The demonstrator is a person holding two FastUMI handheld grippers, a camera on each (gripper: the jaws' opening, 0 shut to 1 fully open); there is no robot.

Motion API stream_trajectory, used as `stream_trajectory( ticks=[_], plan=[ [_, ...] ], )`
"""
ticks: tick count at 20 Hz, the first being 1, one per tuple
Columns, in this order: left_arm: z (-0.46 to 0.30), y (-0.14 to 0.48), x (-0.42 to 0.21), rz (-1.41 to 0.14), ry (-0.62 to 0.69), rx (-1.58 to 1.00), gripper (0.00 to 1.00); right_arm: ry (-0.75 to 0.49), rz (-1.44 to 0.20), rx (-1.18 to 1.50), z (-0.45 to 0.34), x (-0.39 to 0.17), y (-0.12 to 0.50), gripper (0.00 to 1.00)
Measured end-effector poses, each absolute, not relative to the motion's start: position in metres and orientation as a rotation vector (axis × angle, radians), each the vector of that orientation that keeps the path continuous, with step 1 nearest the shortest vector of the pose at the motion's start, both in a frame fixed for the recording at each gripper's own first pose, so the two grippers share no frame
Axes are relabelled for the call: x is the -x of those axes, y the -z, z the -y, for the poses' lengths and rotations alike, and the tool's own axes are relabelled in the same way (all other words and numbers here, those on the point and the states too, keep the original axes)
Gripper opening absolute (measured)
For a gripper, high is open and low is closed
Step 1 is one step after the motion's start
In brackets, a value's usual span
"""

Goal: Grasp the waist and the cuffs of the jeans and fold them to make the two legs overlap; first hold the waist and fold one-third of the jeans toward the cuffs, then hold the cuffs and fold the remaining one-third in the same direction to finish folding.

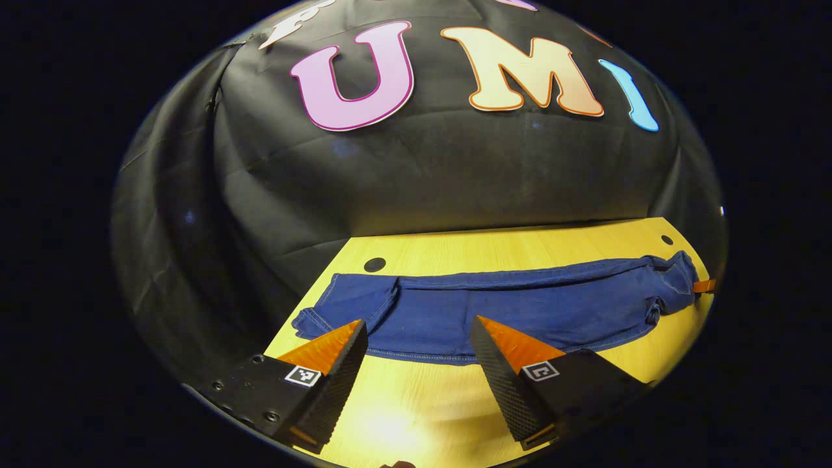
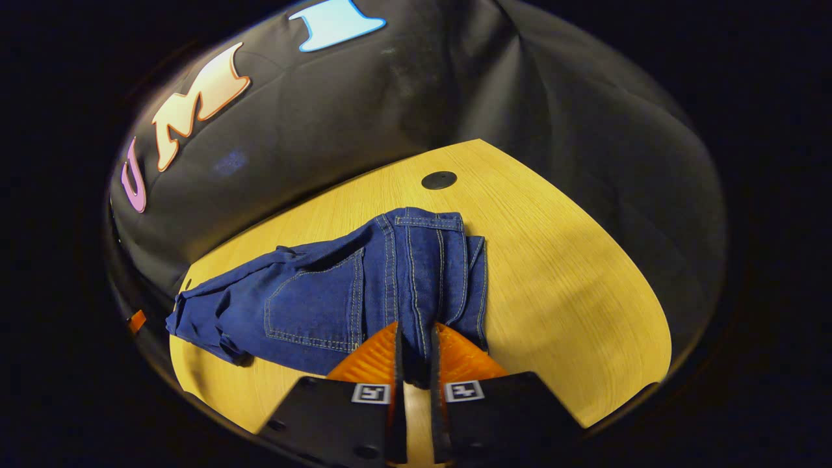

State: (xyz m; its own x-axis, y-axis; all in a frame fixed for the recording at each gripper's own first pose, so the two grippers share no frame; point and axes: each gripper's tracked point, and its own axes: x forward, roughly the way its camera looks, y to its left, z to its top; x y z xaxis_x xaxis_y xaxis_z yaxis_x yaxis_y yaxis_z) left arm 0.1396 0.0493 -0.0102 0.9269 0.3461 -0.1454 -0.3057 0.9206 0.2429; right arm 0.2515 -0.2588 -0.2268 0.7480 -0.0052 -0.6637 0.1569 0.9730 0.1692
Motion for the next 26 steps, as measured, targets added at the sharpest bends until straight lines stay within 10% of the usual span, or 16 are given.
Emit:
stream_trajectory(
  ticks=[11, 26],
  plan=[
    [-0.079, 0.024, -0.143, -0.188, -0.221, -0.139, 0.96, 0.074, -0.483, -0.349, 0.201, -0.26, 0.122, 0.06],
    [-0.166, 0.039, -0.152, -0.163, -0.158, -0.051, 0.96, -0.525, -0.31, -0.494, -0.14, -0.284, 0.059, 0.05]
  ],
)
